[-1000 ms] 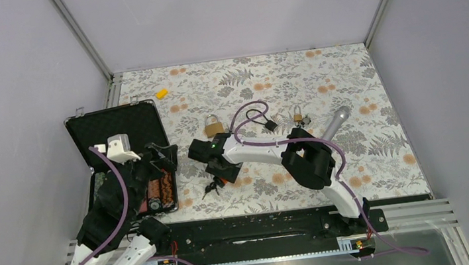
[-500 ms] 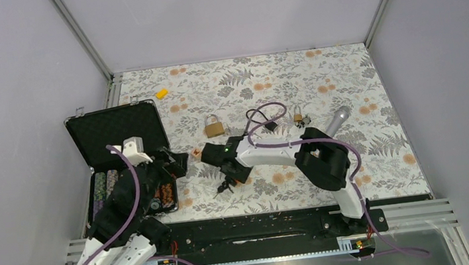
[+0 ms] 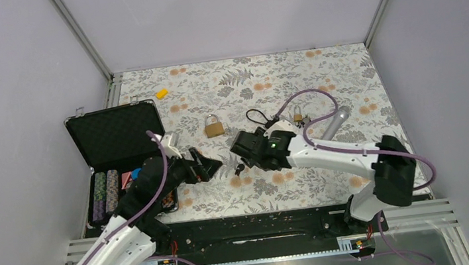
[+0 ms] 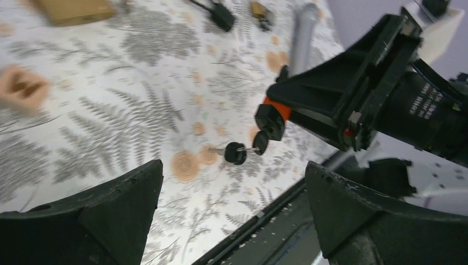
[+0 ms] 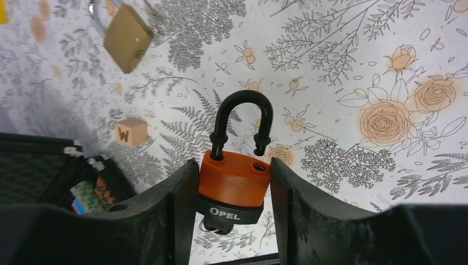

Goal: Lock with the key
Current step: Pick up the lock from the center of the board.

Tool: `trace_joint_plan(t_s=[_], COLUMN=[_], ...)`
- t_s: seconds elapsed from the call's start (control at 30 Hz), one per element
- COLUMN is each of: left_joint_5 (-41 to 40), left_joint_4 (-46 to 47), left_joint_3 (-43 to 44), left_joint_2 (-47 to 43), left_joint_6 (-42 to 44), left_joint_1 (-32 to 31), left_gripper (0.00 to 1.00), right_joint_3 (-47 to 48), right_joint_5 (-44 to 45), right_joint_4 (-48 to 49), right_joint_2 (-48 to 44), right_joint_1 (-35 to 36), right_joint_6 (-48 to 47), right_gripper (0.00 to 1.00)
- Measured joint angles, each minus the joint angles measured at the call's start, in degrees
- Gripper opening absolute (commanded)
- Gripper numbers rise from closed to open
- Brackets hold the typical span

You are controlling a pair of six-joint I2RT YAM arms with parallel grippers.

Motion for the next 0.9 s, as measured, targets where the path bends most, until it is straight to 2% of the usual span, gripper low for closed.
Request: trace_joint_plan(t_s=[0.17,0.5,0.9], left_joint_5=[10.43,21.18,22.18], left_joint_4=[10.8,29.42,32.79], left_joint_3=[-0.15,-0.52,1.44], left_joint_2=[8.41,21.81,25.79], left_joint_6=[0.04,-3.89,-2.93], left_joint_1=[-0.13,-0.48,-1.77], left_gripper=[0.99,0.99,0.95], right_joint_3=[-2.45,-7.04,-8.83], right_joint_5=[0.39,1.25,-3.41], right_joint_4=[2.69,8.83,13.99], right_joint_2=[-6.12,-16.5,-17.75], right_joint_1=[-0.15,-0.33,-1.27], right_joint_6=[-3.69,-9.68,-12.35], right_gripper=[0.43,0.45,0.46])
